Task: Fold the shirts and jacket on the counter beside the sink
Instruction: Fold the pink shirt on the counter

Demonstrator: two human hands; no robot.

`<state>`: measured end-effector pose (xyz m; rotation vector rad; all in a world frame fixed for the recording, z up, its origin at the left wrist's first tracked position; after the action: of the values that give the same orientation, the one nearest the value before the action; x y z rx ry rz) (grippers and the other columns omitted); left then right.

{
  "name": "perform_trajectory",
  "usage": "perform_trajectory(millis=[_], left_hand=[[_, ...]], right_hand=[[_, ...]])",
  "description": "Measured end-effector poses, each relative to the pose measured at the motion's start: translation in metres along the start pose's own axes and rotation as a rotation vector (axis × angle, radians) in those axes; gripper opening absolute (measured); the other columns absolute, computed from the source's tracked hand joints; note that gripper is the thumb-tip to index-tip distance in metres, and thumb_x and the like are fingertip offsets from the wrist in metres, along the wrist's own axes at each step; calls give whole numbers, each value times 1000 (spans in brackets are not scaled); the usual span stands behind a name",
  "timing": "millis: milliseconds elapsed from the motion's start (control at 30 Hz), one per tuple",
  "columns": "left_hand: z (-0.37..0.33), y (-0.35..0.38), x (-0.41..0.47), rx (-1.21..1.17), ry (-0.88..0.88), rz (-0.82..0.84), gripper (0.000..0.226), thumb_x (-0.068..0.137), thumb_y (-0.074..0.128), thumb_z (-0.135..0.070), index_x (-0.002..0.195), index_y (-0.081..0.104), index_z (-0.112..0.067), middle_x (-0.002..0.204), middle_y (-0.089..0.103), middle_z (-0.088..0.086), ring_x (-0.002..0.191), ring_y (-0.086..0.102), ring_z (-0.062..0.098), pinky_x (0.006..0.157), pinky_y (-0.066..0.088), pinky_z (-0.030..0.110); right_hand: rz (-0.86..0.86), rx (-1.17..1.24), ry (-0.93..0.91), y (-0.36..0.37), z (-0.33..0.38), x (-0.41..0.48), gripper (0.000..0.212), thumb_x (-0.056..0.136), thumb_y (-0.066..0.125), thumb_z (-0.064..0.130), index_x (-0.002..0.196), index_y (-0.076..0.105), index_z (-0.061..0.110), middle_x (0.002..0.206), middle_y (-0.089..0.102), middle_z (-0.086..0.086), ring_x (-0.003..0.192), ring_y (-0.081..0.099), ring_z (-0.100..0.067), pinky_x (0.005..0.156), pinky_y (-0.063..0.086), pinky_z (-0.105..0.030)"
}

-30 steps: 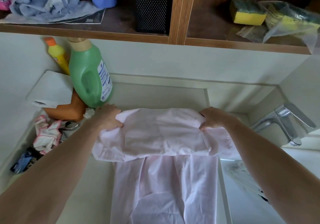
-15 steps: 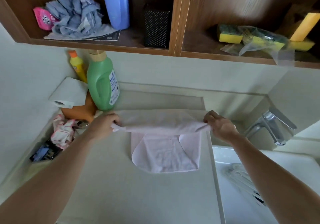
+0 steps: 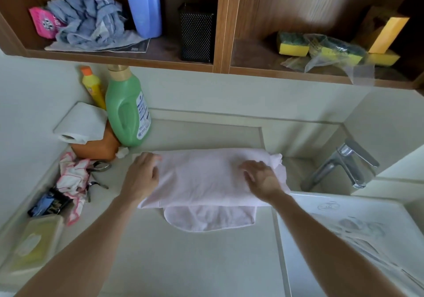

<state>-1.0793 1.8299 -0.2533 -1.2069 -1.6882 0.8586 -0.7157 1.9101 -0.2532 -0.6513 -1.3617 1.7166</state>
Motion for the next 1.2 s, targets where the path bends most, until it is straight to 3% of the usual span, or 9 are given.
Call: perform_trajectory(millis=[100, 233, 333, 433, 700, 833, 967, 1100, 1200], left_hand=[[-26, 27, 13, 153, 14, 163, 53, 96, 48, -37, 146, 44, -18, 152, 41, 10, 140, 39, 30, 113, 33, 47], [10, 49, -5, 332, -159, 287, 96, 83, -10, -77, 154, 34, -28, 161, 29, 7, 146, 29, 33, 115, 23, 55], [44, 55, -24, 363, -176, 242, 78, 94, 12, -68, 152, 40, -23, 160, 31, 14, 141, 37, 40, 107, 34, 60], [58, 62, -23, 367, -160, 194, 70, 98, 22, -63, 152, 39, -22, 161, 29, 15, 139, 37, 41, 106, 34, 58], [60, 67, -17, 385, -128, 140, 68, 96, 27, -63, 149, 42, -23, 158, 36, 14, 139, 39, 39, 109, 32, 53], [49, 45, 20, 292, -220, 189, 65, 86, 35, -72, 123, 61, -26, 132, 53, 9, 118, 51, 37, 99, 43, 48], [40, 34, 68, 159, -67, 403, 77, 83, 64, -65, 144, 42, -25, 154, 36, 9, 142, 34, 32, 113, 30, 47], [31, 41, 84, 215, -32, 629, 98, 74, 72, -65, 153, 24, -33, 157, 35, -2, 140, 38, 25, 113, 27, 48], [33, 43, 80, 277, -76, 640, 100, 63, 78, -65, 146, 31, -34, 139, 47, -3, 126, 47, 27, 102, 35, 44]], right_hand=[[75, -38, -107, 34, 56, 27, 52, 103, 40, 38, 154, 32, 30, 163, 26, 2, 147, 25, -24, 117, 24, -41], [120, -96, -50, 66, 63, 47, 58, 105, 25, 48, 159, 11, 32, 166, -1, 1, 154, 0, -26, 123, -1, -49], [107, -195, 312, 67, -1, 44, 63, 102, 20, 57, 159, 8, 33, 166, -1, 2, 154, -1, -22, 121, -7, -53], [94, -130, 477, 62, -57, 25, 67, 94, 8, 69, 156, 11, 41, 167, 2, 9, 153, -1, -15, 122, 8, -50], [126, -7, 439, 62, -73, 28, 74, 93, 11, 67, 157, 15, 31, 167, 2, 1, 154, -5, -22, 125, 6, -43], [233, -143, 409, 32, -82, 58, 70, 90, 39, 72, 148, 29, 33, 162, 15, 0, 150, 10, -25, 119, 17, -50], [459, -256, 153, 5, -75, 93, 95, 89, 61, 55, 158, 1, 30, 167, -6, 3, 153, -5, -22, 121, 5, -49], [498, -188, 107, 11, -62, 102, 86, 86, 71, 37, 155, 21, 22, 153, 37, -6, 139, 38, -27, 113, 26, -40], [442, -182, 151, 17, -61, 98, 64, 81, 74, 35, 137, 45, 22, 132, 58, -3, 120, 55, -28, 90, 41, -37]])
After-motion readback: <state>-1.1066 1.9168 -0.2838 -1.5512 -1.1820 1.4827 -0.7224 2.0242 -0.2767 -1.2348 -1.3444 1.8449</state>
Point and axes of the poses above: each hand's wrist, its own x-axis towards the middle knuckle, its own y-axis out of the palm, z = x × y, the point moved 1 cm from there along x, towards the middle knuckle
